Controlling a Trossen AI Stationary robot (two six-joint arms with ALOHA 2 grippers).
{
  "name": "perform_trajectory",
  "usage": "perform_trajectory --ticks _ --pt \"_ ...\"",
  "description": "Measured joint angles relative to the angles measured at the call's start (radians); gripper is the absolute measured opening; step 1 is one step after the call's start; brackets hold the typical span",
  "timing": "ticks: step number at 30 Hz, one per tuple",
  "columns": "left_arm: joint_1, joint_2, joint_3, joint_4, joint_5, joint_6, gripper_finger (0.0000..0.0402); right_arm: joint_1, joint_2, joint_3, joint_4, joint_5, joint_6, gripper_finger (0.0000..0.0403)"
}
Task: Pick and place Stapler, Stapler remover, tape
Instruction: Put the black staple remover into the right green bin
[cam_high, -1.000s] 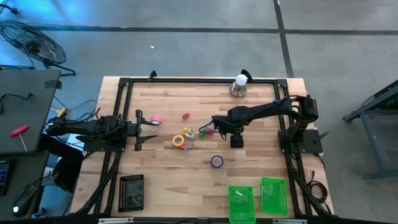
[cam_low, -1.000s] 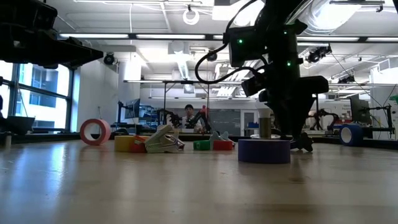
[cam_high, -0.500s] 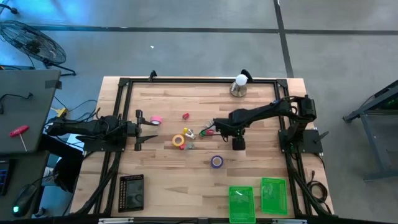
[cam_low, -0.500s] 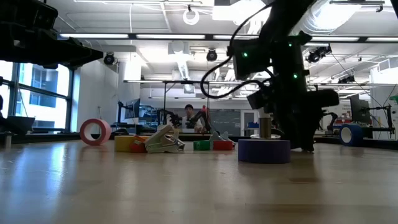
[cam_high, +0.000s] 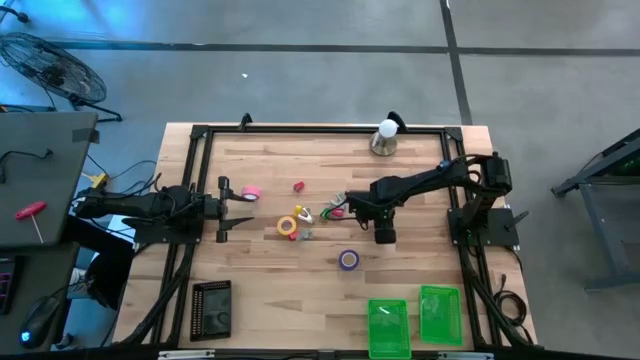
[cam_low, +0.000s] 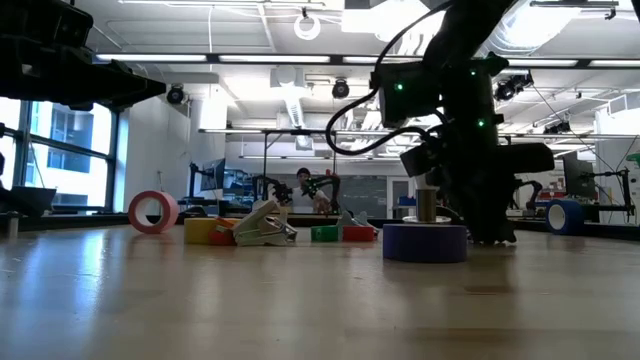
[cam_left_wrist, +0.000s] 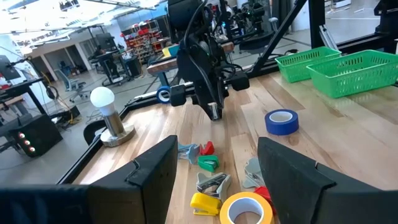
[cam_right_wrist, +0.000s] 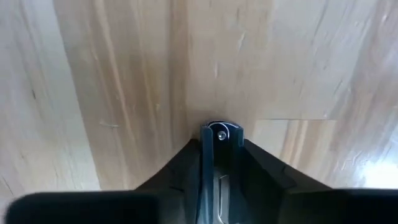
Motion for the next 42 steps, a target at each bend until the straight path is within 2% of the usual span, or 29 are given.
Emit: perform_trajectory --ticks 10,12,15,26,33,38,42 --pt "0.000 0.000 -0.001 0.005 -0.003 0.000 0.0218 0.012 0.007 0.030 0.010 0.090 0.066 0.0076" --pt "0.000 0.000 -0.001 0.005 -0.003 0.000 0.0218 0.022 0.012 0.069 0.028 0.151 0.071 0.0076" --pt "0.000 0.000 -0.001 0.006 -0.002 -0.001 0.0218 0.044 0.008 0.140 0.017 0.183 0.070 0.0076" --pt "0.000 0.000 -0.002 0.012 0.005 -0.052 0.0218 0.187 0.006 0.411 -0.041 0.170 0.087 0.0076" --pt "0.000 0.000 -0.002 0.009 0.005 -0.056 0.0218 0.340 0.005 0.565 -0.238 0.115 0.291 0.0076" --pt "0.000 0.000 -0.002 0.009 0.006 -0.058 0.0218 0.462 0.005 0.641 -0.291 0.028 0.485 0.0076" --pt "0.000 0.000 -0.002 0.008 0.006 -0.101 0.0218 0.559 0.005 0.675 -0.317 0.010 0.644 0.0076"
